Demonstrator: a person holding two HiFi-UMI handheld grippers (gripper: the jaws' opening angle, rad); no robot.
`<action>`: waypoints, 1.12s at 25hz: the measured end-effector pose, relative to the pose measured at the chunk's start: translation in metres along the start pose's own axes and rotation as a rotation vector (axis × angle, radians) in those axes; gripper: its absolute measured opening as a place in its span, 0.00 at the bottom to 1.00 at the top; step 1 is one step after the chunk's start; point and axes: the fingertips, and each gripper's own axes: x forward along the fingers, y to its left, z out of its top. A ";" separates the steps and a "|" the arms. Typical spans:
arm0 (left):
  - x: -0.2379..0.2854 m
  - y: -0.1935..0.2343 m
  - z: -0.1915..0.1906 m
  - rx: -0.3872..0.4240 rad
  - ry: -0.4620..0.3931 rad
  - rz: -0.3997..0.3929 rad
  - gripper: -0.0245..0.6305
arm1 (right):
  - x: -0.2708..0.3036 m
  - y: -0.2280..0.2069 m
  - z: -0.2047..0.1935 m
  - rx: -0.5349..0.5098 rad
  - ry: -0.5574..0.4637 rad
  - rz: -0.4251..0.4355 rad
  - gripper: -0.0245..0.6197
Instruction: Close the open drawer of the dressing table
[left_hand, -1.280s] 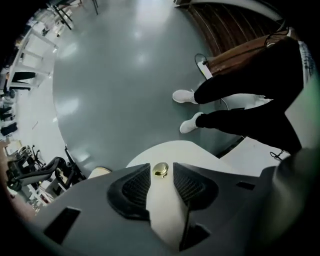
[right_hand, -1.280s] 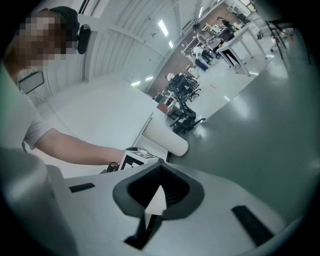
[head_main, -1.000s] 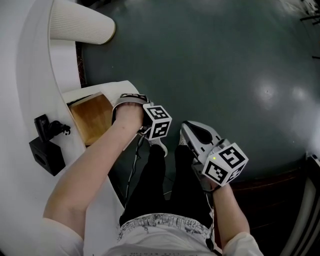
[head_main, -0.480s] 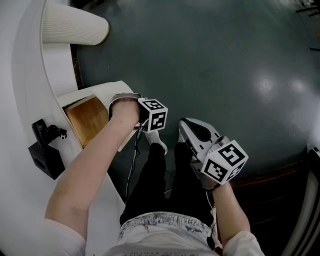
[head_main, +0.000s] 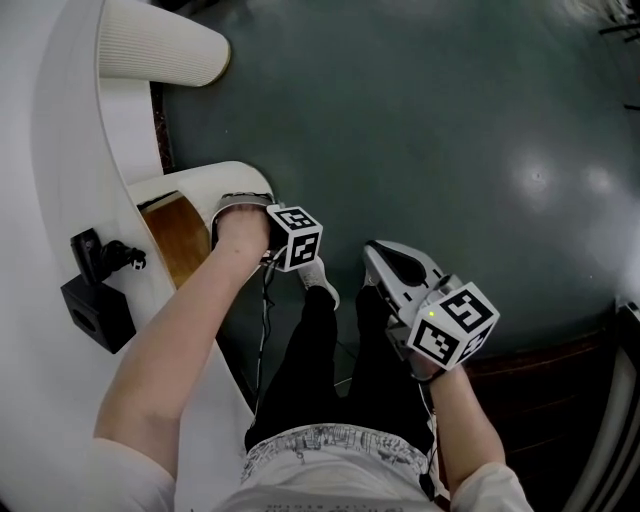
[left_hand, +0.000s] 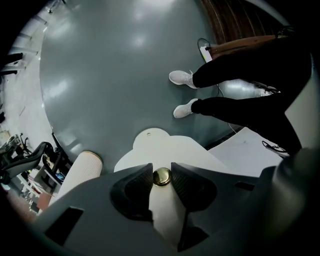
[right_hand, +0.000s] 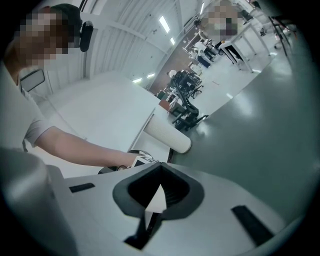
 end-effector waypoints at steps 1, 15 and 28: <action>0.004 -0.001 -0.005 -0.002 0.000 0.001 0.24 | 0.004 0.003 -0.003 -0.001 0.007 0.003 0.05; 0.052 -0.020 -0.065 0.019 0.040 -0.054 0.24 | 0.069 0.052 -0.036 -0.011 0.064 0.041 0.05; 0.107 -0.044 -0.132 0.079 0.275 -0.144 0.24 | 0.094 0.061 -0.050 0.006 0.079 0.033 0.05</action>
